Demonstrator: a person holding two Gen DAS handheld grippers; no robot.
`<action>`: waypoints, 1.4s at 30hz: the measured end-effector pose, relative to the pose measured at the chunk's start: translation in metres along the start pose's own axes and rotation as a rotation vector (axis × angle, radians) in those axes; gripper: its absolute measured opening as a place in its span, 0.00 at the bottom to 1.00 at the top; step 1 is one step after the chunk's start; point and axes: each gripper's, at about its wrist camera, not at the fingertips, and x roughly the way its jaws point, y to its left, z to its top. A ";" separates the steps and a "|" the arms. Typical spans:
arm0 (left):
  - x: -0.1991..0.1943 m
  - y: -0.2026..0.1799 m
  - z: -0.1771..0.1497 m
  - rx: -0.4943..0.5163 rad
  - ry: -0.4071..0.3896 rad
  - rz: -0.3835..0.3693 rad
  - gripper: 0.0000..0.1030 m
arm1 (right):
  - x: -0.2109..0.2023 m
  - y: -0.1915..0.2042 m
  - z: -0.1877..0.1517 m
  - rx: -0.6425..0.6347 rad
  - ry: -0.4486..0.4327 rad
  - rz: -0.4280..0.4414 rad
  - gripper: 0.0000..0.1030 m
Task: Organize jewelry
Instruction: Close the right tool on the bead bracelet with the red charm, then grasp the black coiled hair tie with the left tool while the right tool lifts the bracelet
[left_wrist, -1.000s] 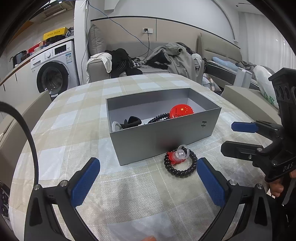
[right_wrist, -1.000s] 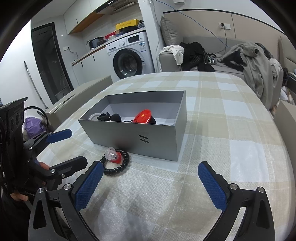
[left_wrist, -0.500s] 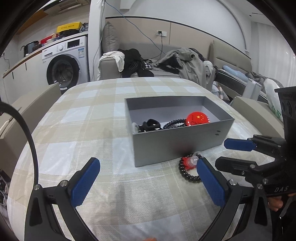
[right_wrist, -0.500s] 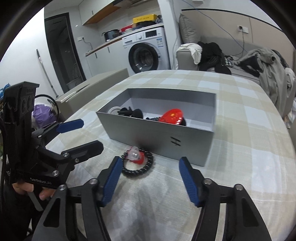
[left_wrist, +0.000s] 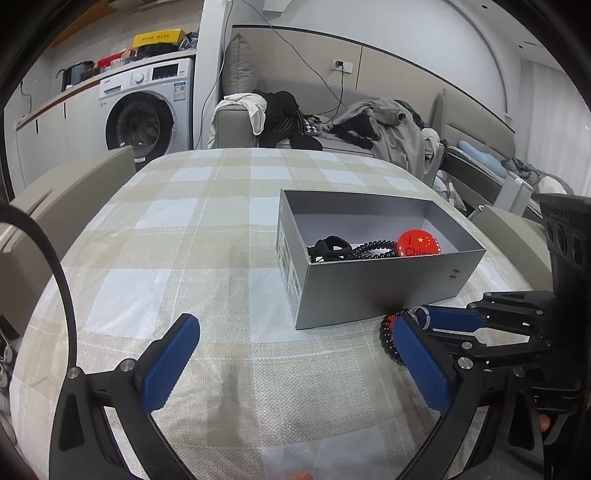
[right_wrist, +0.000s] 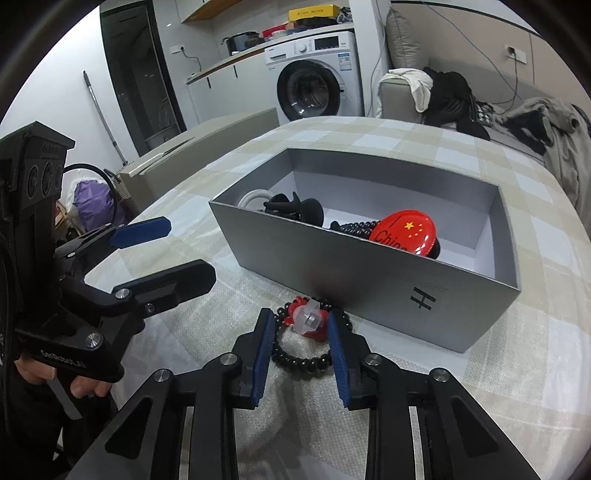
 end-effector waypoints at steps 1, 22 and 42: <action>0.001 0.001 0.000 -0.009 0.003 -0.004 0.99 | 0.000 -0.001 0.000 -0.002 0.001 -0.005 0.23; -0.001 -0.003 0.000 0.009 0.009 0.000 0.99 | -0.038 -0.011 -0.014 0.038 -0.113 -0.020 0.16; 0.032 -0.044 0.004 0.116 0.195 -0.004 0.67 | -0.076 -0.032 -0.029 0.107 -0.181 -0.038 0.16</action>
